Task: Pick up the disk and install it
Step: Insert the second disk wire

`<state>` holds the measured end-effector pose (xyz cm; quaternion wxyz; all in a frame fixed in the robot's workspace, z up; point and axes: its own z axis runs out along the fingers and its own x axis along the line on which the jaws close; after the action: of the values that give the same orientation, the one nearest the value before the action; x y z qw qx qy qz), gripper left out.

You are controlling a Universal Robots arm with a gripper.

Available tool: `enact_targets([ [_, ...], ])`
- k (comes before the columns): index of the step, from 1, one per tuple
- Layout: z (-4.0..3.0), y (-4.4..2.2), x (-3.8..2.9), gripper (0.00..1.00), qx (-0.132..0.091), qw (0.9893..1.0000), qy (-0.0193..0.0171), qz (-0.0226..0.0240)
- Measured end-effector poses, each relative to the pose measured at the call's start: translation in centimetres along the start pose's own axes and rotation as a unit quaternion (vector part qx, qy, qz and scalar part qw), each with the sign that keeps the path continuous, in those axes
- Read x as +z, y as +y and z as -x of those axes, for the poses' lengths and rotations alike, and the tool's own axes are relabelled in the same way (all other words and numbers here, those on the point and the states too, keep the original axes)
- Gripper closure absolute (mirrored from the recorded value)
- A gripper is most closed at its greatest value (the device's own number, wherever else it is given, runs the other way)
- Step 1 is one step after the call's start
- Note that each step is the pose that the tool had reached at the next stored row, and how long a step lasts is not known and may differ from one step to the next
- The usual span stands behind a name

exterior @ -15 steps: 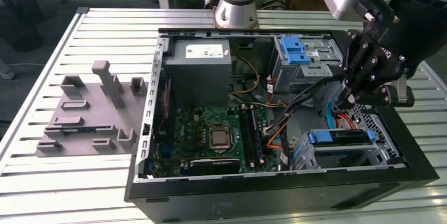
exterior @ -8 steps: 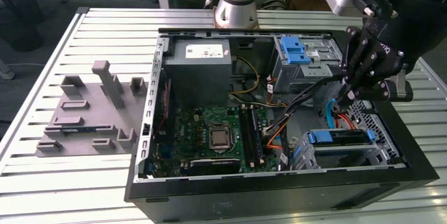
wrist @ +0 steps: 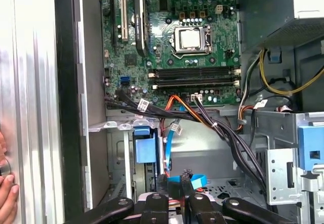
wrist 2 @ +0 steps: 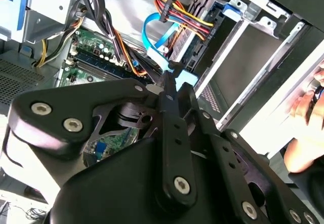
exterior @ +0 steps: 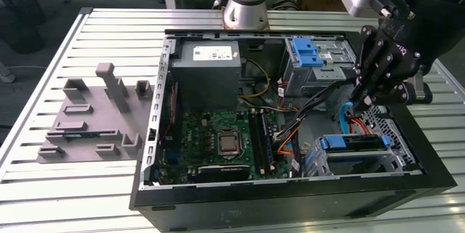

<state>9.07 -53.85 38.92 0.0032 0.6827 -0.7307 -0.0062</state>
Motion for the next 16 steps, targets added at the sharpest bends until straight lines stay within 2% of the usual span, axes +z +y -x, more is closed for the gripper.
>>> enact_targets([
  [4,0.13,0.0,0.25,0.75,-0.002,1.0,0.0001,0.0],
  [5,0.16,-0.01,0.35,0.69,-0.002,1.0,0.0003,0.0],
  [10,0.36,-0.16,0.79,0.69,-0.003,1.0,0.0013,-0.0001],
  [16,0.38,-0.24,1.38,0.69,-0.004,1.0,0.006,-0.0004],
])
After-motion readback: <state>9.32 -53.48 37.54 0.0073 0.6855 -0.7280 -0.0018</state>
